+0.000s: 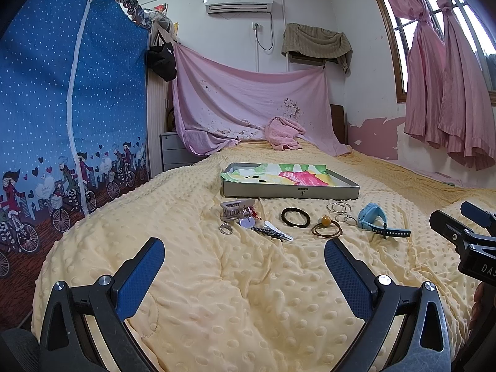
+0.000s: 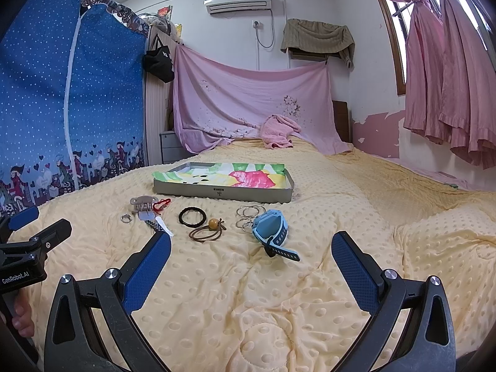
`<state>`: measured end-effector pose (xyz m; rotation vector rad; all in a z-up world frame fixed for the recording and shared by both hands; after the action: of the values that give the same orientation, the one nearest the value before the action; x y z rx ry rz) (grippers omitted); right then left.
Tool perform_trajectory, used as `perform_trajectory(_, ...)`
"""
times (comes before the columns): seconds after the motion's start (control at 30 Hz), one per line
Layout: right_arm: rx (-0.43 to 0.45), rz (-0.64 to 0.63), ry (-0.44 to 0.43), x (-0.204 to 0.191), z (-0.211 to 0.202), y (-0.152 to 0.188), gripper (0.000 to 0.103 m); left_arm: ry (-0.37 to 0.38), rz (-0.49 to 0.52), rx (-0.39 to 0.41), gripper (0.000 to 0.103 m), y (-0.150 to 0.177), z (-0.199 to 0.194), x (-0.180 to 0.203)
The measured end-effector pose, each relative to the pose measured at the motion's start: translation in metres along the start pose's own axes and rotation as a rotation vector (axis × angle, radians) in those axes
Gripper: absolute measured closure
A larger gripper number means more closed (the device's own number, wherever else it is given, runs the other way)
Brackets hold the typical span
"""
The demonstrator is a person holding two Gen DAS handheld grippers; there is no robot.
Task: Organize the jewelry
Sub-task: 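Grasp the blue watch with the right tool while the left tool grasps the beaded brown cord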
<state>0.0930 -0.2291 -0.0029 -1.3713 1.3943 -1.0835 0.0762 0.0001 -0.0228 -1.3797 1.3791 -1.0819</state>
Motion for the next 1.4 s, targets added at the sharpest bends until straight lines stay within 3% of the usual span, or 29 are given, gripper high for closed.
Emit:
perform_trajectory(0.37, -0.013, 0.016, -0.015, 0.005, 0.009, -0.004, 0.001, 0.022, -0.040, -0.058, 0.000, 0.005, 0.022, -0.006)
perform_trajectory(0.9, 0.009, -0.011, -0.009, 0.032, 0.071, -0.056, 0.001, 0.113, 0.010, -0.003, 0.000, -0.050, 0.085, 0.050)
perform_trajectory(1.07, -0.028, -0.019, -0.021, 0.041, 0.107, -0.057, 0.001, 0.193, 0.019, -0.076, 0.000, -0.041, 0.118, 0.068)
perform_trajectory(1.23, -0.113, -0.041, -0.083, 0.042, 0.145, -0.039, 0.001, 0.313, 0.021, -0.203, 0.000, -0.009, 0.152, 0.088)
perform_trajectory(1.4, -0.249, 0.029, -0.147, 0.044, 0.173, -0.005, 0.001, 0.412, 0.049, -0.308, 0.019, 0.019, 0.167, 0.108)
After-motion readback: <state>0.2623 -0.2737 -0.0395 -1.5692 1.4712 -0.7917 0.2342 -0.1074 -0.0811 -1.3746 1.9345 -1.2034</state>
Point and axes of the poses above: each gripper's, at about its wrist camera, not at the fingertips, and z roughly the way its jaws point, x to its right, y to its underside, the point moved 8 cm from there along z, roughly the way its jaws point, and after that the axes turned 3 degrees about x, right-handed, at the moved point
